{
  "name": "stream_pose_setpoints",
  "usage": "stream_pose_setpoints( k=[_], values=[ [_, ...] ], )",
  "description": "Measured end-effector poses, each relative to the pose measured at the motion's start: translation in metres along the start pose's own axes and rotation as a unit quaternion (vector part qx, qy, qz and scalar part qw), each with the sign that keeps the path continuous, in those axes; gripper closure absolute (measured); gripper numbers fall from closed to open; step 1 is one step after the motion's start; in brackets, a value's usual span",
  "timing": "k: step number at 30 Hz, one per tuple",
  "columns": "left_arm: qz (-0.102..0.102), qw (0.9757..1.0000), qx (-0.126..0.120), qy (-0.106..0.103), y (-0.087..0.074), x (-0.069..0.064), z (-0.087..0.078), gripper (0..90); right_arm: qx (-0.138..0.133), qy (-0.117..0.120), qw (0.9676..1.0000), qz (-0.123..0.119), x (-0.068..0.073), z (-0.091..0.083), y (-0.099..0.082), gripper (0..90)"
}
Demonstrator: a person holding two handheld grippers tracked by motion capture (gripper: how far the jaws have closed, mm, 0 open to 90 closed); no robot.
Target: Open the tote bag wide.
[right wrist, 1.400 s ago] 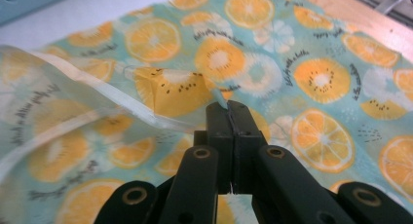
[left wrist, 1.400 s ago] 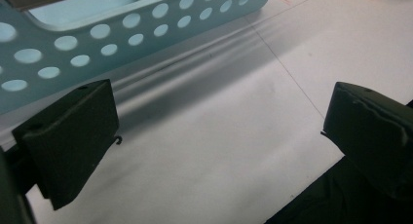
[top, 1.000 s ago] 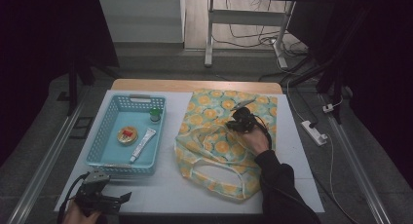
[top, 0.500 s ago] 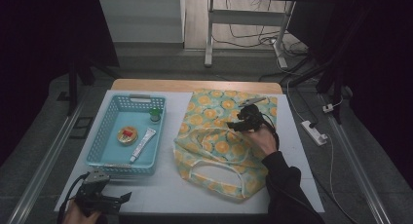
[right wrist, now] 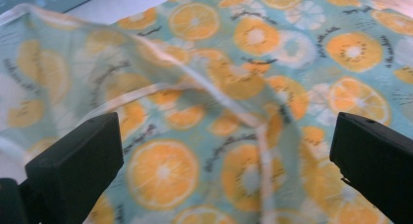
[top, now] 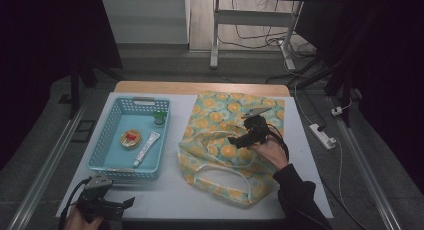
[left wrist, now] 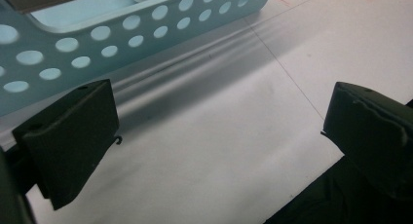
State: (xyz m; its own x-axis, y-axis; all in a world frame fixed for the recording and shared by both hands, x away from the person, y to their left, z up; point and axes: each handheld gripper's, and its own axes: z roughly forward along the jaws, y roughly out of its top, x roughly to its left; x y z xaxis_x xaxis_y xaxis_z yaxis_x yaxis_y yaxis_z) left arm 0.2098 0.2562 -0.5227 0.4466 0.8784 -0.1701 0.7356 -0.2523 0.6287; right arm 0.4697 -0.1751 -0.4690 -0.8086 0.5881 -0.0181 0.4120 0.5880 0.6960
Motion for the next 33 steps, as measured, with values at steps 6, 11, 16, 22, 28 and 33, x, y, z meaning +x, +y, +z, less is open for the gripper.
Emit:
stream_pose_setpoints(
  k=[6,11,16,22,28,33],
  values=[
    [0.0,1.0,0.0,0.0,0.0,0.0,0.0,0.0,0.015,0.011,0.9997,-0.013,0.023,0.0,-0.007,0.0],
    [0.0,1.0,0.001,0.0,0.0,0.0,0.0,0.0,0.028,0.015,0.9992,-0.024,0.035,0.009,-0.016,0.0],
    [0.0,1.0,0.001,0.0,0.0,0.0,0.0,0.0,0.045,0.012,0.9985,-0.027,0.038,0.022,-0.026,0.0],
    [0.0,1.0,0.001,0.001,0.0,0.0,0.0,0.1,0.059,0.009,0.9974,-0.042,0.046,0.037,-0.034,0.0],
    [0.0,1.0,0.001,0.001,0.0,0.0,0.0,0.1,0.068,0.02,0.9957,-0.059,0.054,0.044,-0.038,1.7],
    [0.0,1.0,0.001,0.001,0.0,0.0,0.0,0.1,0.064,0.027,0.9963,-0.05,0.045,0.04,-0.037,18.2]
  ],
)
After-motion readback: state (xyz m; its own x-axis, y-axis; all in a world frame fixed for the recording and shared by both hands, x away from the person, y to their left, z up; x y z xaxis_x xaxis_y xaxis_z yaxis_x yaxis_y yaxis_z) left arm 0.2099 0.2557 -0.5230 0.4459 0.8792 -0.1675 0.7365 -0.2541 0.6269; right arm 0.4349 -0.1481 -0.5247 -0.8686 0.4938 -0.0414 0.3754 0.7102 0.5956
